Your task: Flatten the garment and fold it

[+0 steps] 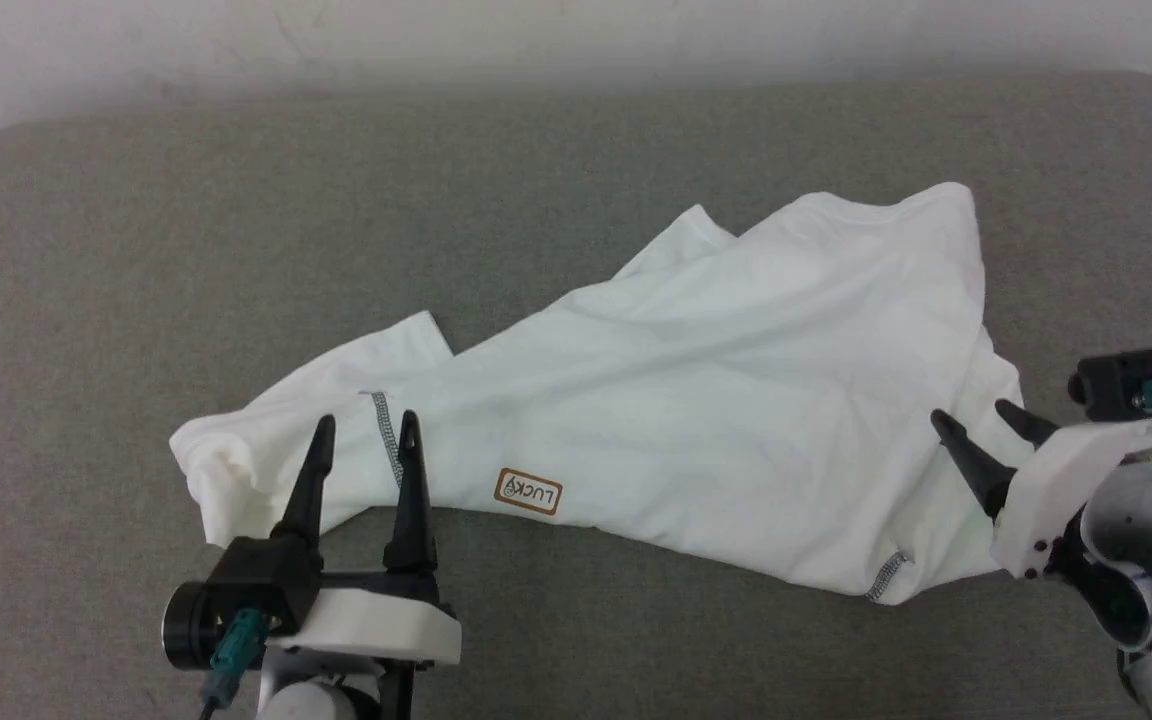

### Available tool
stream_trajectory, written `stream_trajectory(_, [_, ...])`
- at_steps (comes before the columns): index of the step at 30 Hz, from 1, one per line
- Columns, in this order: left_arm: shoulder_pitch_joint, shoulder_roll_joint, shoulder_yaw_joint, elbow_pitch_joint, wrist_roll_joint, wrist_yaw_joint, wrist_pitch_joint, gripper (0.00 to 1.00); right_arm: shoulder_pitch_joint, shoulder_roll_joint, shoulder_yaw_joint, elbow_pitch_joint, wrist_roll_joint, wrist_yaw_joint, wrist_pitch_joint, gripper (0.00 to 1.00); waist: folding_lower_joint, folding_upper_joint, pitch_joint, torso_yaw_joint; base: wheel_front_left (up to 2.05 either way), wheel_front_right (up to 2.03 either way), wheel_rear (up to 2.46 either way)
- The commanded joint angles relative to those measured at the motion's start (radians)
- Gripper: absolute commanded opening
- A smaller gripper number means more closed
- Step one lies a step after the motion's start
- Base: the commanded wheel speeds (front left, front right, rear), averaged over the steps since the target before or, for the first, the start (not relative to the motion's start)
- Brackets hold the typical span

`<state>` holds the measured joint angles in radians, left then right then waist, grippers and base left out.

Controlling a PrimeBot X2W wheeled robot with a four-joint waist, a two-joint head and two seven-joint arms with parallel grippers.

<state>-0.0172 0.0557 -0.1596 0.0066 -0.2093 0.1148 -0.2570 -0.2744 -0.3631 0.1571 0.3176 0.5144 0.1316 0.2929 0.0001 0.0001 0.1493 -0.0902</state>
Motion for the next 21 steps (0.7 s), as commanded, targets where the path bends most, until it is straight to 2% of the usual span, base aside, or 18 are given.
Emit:
stream_trajectory(1, [-0.022,-0.003,-0.002,-0.003,0.010,-0.006,-0.005,1.00,-0.027,-0.009,0.010,0.016,0.011,-0.001,0.008,1.00,-0.0001,-0.0001,0.050,0.024,0.00,0.00,0.00])
stream_trajectory(7, [-0.073,-0.005,-0.027,0.003,0.006,-0.002,-0.005,1.00,-0.158,-0.038,0.090,0.167,0.073,-0.001,0.077,1.00,-0.0001,-0.0001,0.119,0.058,0.00,0.00,0.00])
stream_trajectory(8, [-0.079,-0.005,-0.031,0.004,0.004,0.000,-0.005,1.00,-0.173,-0.043,0.112,0.184,0.084,-0.001,0.088,0.95,-0.0001,-0.0001,0.127,0.062,0.00,0.00,0.00])
stream_trajectory(9, [-0.083,-0.005,-0.034,0.005,0.002,0.004,-0.005,1.00,-0.187,-0.048,0.134,0.196,0.095,-0.001,0.091,0.56,-0.0001,-0.0001,0.134,0.065,0.00,0.00,0.00])
stream_trajectory(10, [-0.086,-0.005,-0.037,0.006,0.001,0.007,-0.005,1.00,-0.199,-0.051,0.155,0.206,0.110,-0.001,0.095,0.35,-0.0001,-0.0001,0.139,0.067,0.00,0.00,0.00])
stream_trajectory(11, [-0.089,-0.005,-0.038,0.007,-0.001,0.010,-0.005,1.00,-0.210,-0.056,0.178,0.213,0.122,-0.001,0.096,0.00,-0.0001,-0.0001,0.144,0.068,0.00,0.00,0.00])
stream_trajectory(15, [-0.094,-0.005,-0.042,0.010,-0.005,0.018,-0.005,1.00,-0.265,-0.086,0.245,0.214,0.154,-0.001,0.058,0.00,-0.0001,-0.0001,0.147,0.066,0.00,0.00,0.00])
stream_trajectory(21, [-0.107,-0.005,-0.054,0.013,-0.007,0.017,-0.005,1.00,-0.408,-0.135,0.269,0.190,0.129,-0.001,-0.044,0.00,-0.0001,-0.0001,0.144,0.061,0.00,0.00,0.00])
